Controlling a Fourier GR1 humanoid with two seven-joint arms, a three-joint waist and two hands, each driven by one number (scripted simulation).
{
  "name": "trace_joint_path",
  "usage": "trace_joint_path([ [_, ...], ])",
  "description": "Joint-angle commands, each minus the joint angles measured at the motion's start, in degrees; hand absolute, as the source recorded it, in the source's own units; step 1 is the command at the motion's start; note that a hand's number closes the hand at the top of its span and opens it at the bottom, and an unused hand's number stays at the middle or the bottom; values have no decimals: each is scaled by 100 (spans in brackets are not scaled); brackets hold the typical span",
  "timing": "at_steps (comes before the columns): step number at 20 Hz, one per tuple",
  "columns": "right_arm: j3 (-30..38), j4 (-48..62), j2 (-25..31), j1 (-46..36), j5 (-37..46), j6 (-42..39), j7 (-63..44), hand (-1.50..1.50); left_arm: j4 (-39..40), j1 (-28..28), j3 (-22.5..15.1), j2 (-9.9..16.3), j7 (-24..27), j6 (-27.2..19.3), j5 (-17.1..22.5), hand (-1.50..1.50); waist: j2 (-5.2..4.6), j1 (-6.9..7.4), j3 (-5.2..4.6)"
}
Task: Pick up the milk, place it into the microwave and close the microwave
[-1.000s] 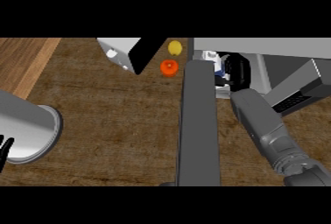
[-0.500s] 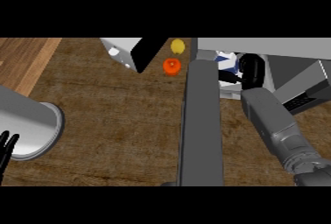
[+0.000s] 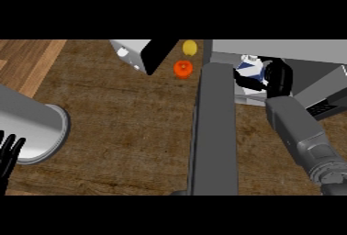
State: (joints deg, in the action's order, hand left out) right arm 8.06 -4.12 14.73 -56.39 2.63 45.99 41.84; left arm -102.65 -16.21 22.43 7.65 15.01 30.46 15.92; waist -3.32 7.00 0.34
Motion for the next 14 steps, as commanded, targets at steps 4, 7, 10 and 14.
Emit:
trace_joint_path([
  [4,-187,138,71,73,229,192,45,150,78,184,-18,0,-16,-68,-34,-150,-46,99,8],
  [7,-313,287,-13,-15,365,272,-158,-150,182,121,-105,-30,100,15,-169,-150,-62,198,0],
  [10,-284,95,-206,9,343,506,15,-150,320,377,-52,92,-67,-88,-169,-150,-59,90,10],
  [14,-345,140,-179,-219,423,506,-223,-150,422,363,-73,93,115,14,-228,-150,-50,178,-2],
])
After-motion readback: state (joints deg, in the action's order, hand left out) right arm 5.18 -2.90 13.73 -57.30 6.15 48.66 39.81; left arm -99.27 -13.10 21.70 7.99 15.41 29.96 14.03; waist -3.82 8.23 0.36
